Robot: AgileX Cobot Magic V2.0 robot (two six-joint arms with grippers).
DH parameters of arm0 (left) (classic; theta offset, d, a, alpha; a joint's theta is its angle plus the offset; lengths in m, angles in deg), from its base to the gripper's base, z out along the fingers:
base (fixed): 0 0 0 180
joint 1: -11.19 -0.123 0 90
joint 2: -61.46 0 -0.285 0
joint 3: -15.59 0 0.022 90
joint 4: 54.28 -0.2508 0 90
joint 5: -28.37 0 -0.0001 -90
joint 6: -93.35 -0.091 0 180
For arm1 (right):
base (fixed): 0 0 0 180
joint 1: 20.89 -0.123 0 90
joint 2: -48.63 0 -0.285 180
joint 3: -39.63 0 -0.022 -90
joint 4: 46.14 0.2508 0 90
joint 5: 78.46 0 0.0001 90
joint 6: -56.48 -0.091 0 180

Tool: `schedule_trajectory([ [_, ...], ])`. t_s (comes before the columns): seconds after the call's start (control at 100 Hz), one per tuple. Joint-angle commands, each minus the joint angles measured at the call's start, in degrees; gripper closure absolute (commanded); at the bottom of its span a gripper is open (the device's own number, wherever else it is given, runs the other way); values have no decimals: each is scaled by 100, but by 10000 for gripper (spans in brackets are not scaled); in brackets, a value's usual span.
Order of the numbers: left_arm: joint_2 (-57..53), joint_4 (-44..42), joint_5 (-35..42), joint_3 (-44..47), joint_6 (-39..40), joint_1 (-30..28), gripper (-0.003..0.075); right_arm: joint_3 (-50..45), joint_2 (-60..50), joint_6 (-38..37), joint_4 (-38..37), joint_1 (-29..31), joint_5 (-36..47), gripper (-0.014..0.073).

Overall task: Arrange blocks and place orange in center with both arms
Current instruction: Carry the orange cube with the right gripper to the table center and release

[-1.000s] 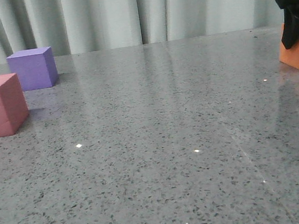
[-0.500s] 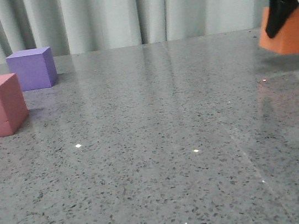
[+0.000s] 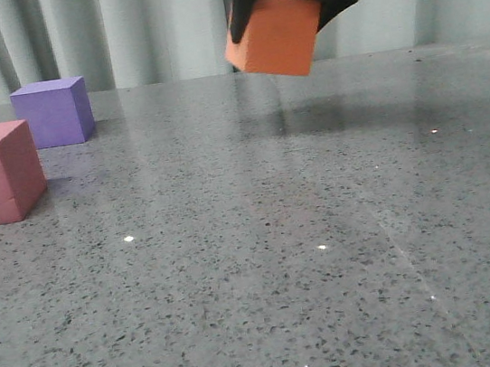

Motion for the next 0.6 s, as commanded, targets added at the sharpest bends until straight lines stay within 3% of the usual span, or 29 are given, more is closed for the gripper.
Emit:
schedule_trajectory([
  [0.0,-197,51,394,312,-11,-9,739,523,12,-535,-549,-237,-15,390],
  [0.23,-197,51,394,312,-11,-9,739,1246,640,-1770,-1734,-761,-597,390],
  [0.59,-187,51,394,312,-11,-9,739,1307,919,-2174,-1618,-829,-590,386],
])
